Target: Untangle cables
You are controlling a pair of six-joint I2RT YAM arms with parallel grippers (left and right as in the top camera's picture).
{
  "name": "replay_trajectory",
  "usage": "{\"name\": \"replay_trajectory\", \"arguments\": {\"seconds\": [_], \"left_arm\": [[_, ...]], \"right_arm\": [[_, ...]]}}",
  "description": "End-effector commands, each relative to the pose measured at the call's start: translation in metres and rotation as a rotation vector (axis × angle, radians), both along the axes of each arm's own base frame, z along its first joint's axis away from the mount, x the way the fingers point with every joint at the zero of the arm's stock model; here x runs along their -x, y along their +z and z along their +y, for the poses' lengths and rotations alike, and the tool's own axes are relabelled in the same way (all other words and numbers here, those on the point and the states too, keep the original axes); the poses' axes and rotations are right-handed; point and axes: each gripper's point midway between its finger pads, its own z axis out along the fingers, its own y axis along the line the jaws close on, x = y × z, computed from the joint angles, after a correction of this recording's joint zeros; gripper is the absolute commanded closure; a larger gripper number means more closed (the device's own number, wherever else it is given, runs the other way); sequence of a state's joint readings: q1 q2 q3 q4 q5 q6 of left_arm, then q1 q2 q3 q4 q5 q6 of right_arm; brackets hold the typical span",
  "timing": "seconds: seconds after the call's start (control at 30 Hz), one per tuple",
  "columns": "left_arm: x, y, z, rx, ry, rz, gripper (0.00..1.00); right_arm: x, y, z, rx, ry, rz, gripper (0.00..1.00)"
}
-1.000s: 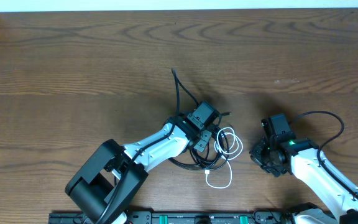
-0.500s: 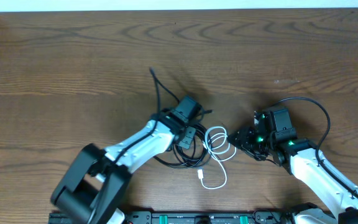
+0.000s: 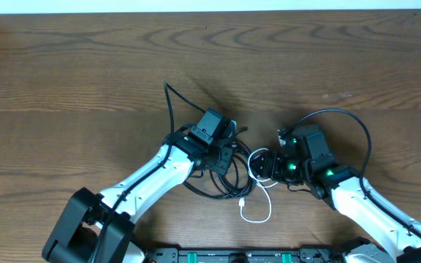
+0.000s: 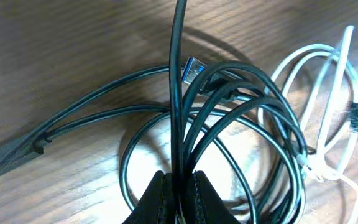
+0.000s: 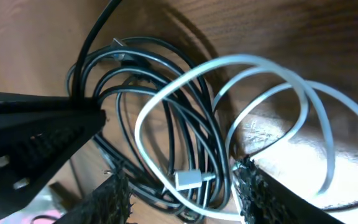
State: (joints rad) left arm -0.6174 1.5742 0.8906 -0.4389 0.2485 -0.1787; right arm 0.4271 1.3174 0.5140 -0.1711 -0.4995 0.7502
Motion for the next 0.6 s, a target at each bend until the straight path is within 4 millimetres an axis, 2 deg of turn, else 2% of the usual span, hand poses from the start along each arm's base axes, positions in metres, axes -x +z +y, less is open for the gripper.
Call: {"name": "replay_trajectory", "arguments": {"seconds": [0.0,0.1,0.2,0.23,0.37,0.5,0.57], "left_arm": [[0.001,0.015,-0.002,0.083,0.002,0.015,0.92],[-0.003,0.026,-0.001,0.131,0.015,0.013,0.92],[-0.01,0.036,0.008,0.153,0.048,-0.008,0.93],[-0.012,0.039,0.011,0.158,0.059,-0.015,0.92],[-0.015,0.063,0.015,0.249,0.072,-0.028,0.92],[-0.016,0.089,0.018,0.348,0.076,-0.055,0.93],[-0.016,0.104,0.019,0.403,0.072,-0.07,0.93]], "right_arm": [[-0.001,-0.009,-0.005,0.069,-0.017,-0.022,0.44],[-0.002,-0.011,-0.007,0.104,-0.028,-0.035,0.45],[-0.002,-0.015,-0.011,0.133,-0.039,-0.035,0.54],[-0.002,-0.016,-0.014,0.145,-0.044,-0.032,0.64],[0.001,-0.023,-0.024,0.2,-0.066,-0.013,0.85],[0.004,-0.028,-0.027,0.222,-0.07,0.006,0.93],[0.005,-0.031,-0.028,0.227,-0.069,0.016,0.93]]}}
